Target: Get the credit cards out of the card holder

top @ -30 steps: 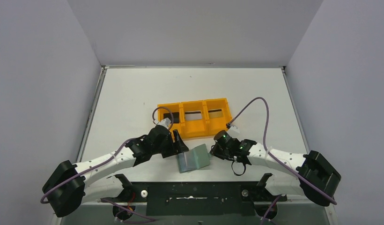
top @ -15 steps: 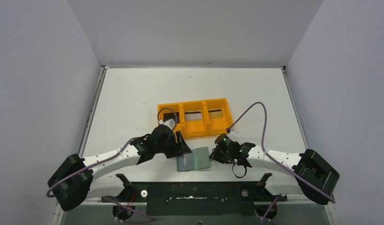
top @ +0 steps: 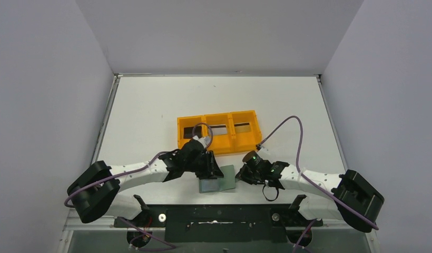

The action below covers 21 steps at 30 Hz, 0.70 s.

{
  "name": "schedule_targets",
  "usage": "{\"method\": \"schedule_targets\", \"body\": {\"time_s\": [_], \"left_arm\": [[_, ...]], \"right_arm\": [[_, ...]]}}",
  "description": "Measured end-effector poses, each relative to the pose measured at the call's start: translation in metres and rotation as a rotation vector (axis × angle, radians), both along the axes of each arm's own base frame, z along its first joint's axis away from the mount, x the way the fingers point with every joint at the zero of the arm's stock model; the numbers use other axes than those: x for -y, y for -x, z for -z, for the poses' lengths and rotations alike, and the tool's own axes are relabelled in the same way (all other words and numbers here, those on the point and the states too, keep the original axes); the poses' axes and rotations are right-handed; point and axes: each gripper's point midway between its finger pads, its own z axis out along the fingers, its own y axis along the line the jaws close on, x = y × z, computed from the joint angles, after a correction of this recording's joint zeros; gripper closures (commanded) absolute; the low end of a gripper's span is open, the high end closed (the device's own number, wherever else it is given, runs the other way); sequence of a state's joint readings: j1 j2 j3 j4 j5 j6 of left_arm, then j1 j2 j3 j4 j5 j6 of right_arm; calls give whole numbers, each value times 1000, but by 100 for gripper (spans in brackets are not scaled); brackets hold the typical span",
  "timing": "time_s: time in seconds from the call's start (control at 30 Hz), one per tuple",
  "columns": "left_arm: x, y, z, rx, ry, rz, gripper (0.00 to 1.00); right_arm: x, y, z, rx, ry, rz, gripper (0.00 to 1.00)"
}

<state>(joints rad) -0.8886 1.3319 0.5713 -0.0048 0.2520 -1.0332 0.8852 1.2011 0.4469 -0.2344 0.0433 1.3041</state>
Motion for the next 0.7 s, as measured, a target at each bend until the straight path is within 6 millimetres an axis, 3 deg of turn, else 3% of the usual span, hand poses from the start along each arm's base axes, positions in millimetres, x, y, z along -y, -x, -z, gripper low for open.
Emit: {"method": "schedule_targets", "body": {"time_s": [0.13,0.33,0.53,0.7], "left_arm": [[20,-6,-11,21,28,32,64],[31,-12,-13,39,51,42,64],[34,-10,8,7,15,57,64],[39,3,27,-21,-23,99,67]], "right_arm": [[2,1,-1,0,6,2,80],[6,0,-15,31,-8,14,71],[11,-4,-38,83,-35,35,75],[8,-10,-60,125,-65,39,82]]}}
